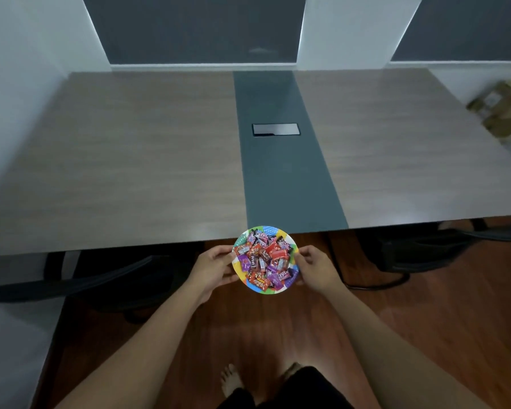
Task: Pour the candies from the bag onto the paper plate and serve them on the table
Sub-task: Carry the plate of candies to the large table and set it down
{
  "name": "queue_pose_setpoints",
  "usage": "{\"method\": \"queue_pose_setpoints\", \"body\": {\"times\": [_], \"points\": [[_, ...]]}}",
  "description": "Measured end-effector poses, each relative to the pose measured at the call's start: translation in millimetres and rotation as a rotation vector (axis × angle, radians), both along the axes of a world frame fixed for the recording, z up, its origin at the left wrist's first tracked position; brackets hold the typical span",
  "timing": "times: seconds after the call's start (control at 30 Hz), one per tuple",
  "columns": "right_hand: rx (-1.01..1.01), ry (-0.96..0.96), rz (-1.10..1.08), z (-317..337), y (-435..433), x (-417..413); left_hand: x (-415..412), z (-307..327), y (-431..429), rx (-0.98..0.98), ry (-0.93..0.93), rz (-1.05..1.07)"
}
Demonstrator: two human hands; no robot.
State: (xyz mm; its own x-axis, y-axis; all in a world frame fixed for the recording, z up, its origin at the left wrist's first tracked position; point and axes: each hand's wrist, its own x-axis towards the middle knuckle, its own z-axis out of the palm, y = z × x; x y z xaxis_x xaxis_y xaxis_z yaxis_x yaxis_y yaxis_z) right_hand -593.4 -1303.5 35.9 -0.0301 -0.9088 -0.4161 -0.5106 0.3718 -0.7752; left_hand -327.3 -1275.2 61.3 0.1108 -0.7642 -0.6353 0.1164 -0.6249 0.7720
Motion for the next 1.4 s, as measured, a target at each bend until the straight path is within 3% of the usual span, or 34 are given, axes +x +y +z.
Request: {"method": "queue_pose_setpoints", "body": {"times": [0.73, 1.4], "points": [[0.031, -0.126, 0.061, 1.4, -310.0, -94.3, -101.5, 4.2, -271.5, 0.0, -0.026, 0.127], [0.036, -0.038, 0.025, -13.6, -525.8, -61.3, -62.2, -32.3, -515.4, -0.014, -0.076, 0.084]]}}
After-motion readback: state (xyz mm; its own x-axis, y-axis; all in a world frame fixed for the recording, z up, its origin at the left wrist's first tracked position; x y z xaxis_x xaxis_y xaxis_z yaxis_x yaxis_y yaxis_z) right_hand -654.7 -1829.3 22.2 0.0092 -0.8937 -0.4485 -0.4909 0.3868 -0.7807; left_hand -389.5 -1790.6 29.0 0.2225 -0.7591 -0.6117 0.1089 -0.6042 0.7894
